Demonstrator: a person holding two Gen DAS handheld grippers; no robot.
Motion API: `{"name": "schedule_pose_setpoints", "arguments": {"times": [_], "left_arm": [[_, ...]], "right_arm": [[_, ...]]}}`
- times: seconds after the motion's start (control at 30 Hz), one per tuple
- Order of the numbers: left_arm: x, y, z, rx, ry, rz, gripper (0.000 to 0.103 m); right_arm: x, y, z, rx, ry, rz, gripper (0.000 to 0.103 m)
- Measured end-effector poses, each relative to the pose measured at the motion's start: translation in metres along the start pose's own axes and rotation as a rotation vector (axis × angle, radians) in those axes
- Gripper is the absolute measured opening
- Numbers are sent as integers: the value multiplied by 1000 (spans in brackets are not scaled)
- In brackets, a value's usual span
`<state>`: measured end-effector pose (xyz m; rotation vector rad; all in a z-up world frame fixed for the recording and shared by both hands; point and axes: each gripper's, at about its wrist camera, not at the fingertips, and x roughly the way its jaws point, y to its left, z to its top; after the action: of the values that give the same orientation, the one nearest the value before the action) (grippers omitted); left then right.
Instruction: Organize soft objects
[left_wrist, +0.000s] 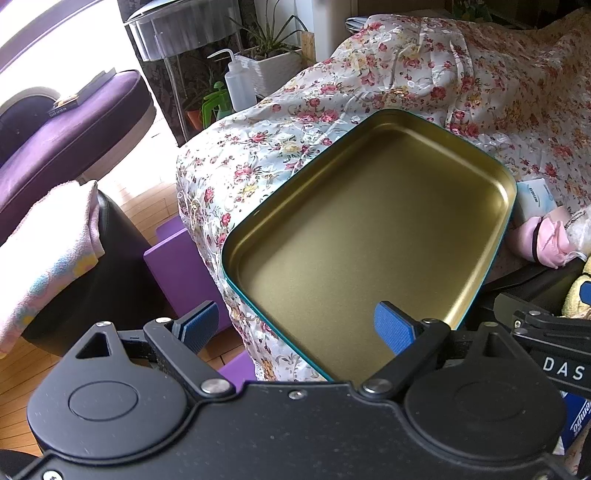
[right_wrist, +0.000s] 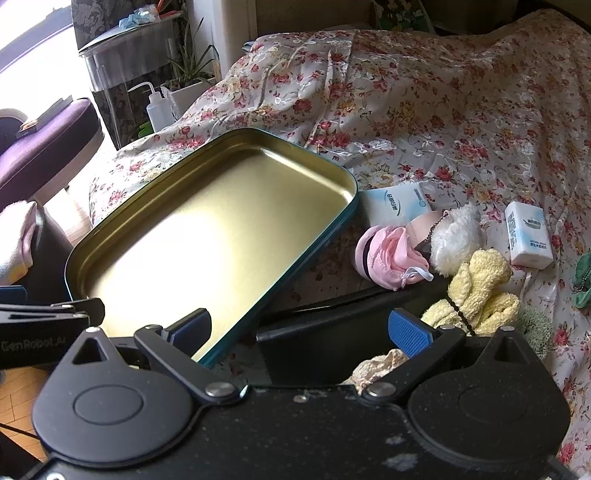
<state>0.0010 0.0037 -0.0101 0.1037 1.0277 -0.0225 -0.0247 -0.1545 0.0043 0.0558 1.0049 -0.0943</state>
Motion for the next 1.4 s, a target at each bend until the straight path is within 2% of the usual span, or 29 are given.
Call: {"name": "schedule_pose_setpoints", "arguments": {"times": [0.43, 0.7, 0.87, 1.03, 1.23, 1.4], "left_arm": [[1, -3, 2, 3, -3, 10, 89], [-9, -20, 1, 80, -80, 4, 88], [-15, -36, -3, 138, -109, -54, 88], [-19, -56, -8, 194, -115, -114, 88], [-25, -76, -17, 254, -127, -184, 88], [-24, -93, -25, 306, -132, -217, 88]], "right_arm": [[-3, -5, 2, 24, -11, 10, 102], [-22, -26, 11, 100, -76, 4, 102], [-37, -51, 20, 169, -133, -47, 102], [-44, -86, 27, 290, -143, -86, 102], [-37, -120, 22, 414, -80, -168, 102], [-38, -141, 11, 500, -48, -155, 102]]}}
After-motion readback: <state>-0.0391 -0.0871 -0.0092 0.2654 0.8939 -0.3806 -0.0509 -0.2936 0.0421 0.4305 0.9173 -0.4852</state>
